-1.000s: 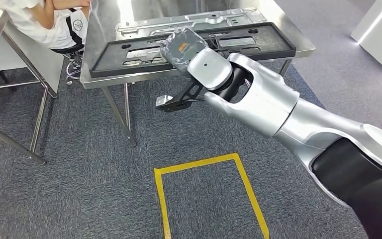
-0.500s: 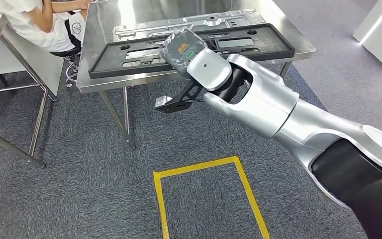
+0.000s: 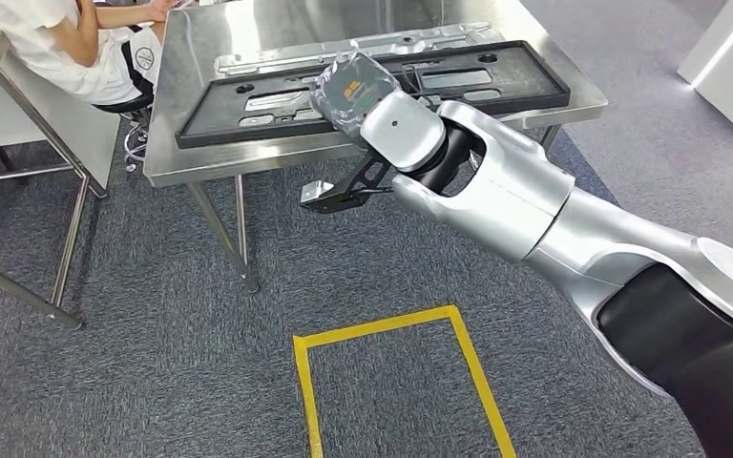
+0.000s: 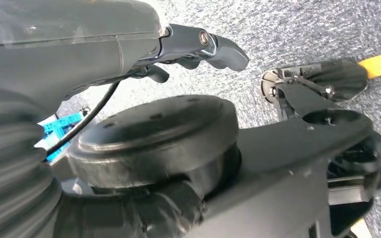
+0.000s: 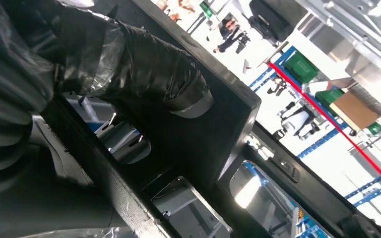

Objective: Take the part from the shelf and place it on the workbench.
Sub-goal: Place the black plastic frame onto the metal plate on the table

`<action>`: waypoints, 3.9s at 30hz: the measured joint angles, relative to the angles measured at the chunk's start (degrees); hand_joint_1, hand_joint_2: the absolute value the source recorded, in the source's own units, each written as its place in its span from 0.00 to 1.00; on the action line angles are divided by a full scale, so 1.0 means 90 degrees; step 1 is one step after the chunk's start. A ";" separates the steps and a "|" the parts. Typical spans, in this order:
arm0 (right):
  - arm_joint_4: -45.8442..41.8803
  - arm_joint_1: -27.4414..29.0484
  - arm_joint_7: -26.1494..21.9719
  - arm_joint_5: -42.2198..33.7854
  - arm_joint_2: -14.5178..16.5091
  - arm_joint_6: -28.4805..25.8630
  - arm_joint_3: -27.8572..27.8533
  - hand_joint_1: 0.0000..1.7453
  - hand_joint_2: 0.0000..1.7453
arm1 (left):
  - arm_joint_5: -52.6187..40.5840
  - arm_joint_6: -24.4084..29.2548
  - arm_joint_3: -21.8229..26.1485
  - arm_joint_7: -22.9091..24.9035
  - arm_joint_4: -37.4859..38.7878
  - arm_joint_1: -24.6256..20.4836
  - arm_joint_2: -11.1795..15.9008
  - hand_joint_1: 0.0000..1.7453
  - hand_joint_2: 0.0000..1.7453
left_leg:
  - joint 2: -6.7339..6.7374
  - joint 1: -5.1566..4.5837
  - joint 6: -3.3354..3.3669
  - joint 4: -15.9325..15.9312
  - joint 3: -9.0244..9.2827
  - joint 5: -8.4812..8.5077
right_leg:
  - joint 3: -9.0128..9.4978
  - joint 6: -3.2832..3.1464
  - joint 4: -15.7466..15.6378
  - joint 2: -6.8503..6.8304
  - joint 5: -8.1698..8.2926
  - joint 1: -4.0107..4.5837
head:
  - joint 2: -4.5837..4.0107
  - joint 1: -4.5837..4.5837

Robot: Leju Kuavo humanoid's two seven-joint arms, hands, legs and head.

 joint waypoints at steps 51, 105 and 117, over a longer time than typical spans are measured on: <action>0.0225 0.0051 -0.0044 0.0154 -0.0030 0.0001 -0.0053 1.00 1.00 | 0.0080 0.0052 -0.0176 0.0097 0.0000 -0.0058 -0.0009 0.00 1.00 | -0.0002 0.0047 -0.0255 0.1550 -0.0462 -0.0941 | -0.0135 -0.0147 0.0059 0.0006 0.0119 -0.0056 | -0.0001 0.0003; 0.0310 0.0251 -0.0124 0.0231 -0.0069 -0.0012 -0.0070 1.00 1.00 | 0.0183 0.0072 -0.0322 0.0239 0.0019 -0.0030 -0.0045 0.00 1.00 | 0.0007 0.0001 -0.0043 0.0045 0.0424 -0.0425 | -0.0367 0.0046 0.0192 -0.0011 0.0264 -0.0031 | 0.0000 0.0022; 0.0384 0.0303 -0.0162 0.0227 -0.0022 -0.0039 -0.0071 1.00 1.00 | 0.0184 0.0078 -0.0324 0.0281 0.0022 -0.0111 -0.0010 0.00 1.00 | 0.0015 0.0000 -0.0087 0.0803 -0.0310 -0.0056 | 0.0110 -0.0147 0.0105 0.0030 -0.0097 -0.0026 | -0.0001 0.0019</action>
